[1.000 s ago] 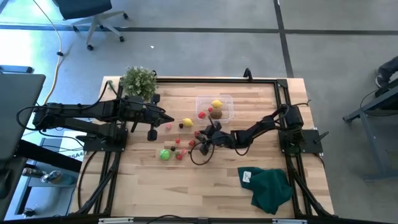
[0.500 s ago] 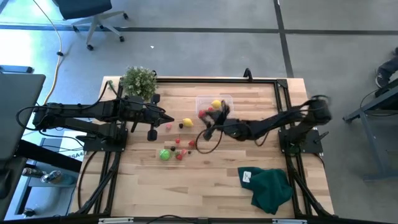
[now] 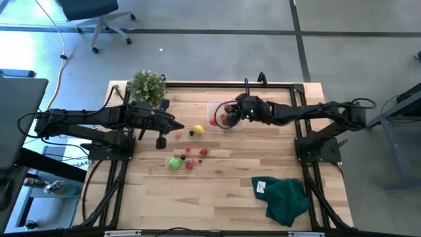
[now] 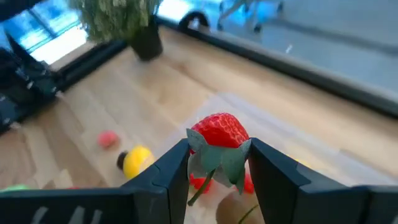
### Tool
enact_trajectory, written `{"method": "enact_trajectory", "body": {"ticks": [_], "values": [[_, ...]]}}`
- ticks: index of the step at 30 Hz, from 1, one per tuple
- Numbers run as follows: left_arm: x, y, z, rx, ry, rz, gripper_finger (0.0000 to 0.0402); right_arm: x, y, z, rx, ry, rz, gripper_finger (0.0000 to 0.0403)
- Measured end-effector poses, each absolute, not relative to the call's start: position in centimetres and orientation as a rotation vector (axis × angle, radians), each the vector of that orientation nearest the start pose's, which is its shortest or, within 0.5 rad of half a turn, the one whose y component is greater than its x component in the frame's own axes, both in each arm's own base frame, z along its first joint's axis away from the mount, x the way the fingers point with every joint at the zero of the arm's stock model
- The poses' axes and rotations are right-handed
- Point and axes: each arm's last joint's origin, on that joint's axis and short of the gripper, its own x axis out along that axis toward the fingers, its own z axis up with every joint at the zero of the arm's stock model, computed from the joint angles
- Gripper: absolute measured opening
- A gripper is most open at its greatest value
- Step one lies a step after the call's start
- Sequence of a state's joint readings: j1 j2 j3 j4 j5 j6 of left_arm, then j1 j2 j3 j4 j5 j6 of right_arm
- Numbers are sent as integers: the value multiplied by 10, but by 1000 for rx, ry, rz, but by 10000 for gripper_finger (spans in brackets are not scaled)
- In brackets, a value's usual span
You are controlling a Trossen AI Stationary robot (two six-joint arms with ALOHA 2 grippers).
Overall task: Pick and placing Produce into tupperware
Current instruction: Put the red strawberry into the transparent bin
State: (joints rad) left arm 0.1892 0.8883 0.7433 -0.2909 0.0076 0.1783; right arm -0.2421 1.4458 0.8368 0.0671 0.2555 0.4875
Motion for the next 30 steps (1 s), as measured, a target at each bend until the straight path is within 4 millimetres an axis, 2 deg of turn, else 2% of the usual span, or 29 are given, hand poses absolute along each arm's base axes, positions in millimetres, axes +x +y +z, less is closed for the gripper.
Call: {"method": "enact_trajectory", "body": {"ticks": [4, 7, 14, 19, 25, 30], "values": [[189, 36, 292, 132, 448, 139, 5, 299, -96, 206, 525, 498, -566, 135], [189, 36, 292, 132, 449, 139, 5, 313, -104, 198, 529, 578, -546, 135], [189, 36, 292, 132, 449, 140, 5, 359, -120, 199, 423, 795, -542, 135], [189, 36, 292, 132, 448, 139, 5, 380, -128, 196, 409, 895, -576, 135], [189, 36, 292, 132, 449, 139, 5, 385, -132, 184, 465, 967, -618, 135], [189, 36, 292, 132, 448, 139, 5, 380, -136, 181, 511, 986, -661, 135]]}}
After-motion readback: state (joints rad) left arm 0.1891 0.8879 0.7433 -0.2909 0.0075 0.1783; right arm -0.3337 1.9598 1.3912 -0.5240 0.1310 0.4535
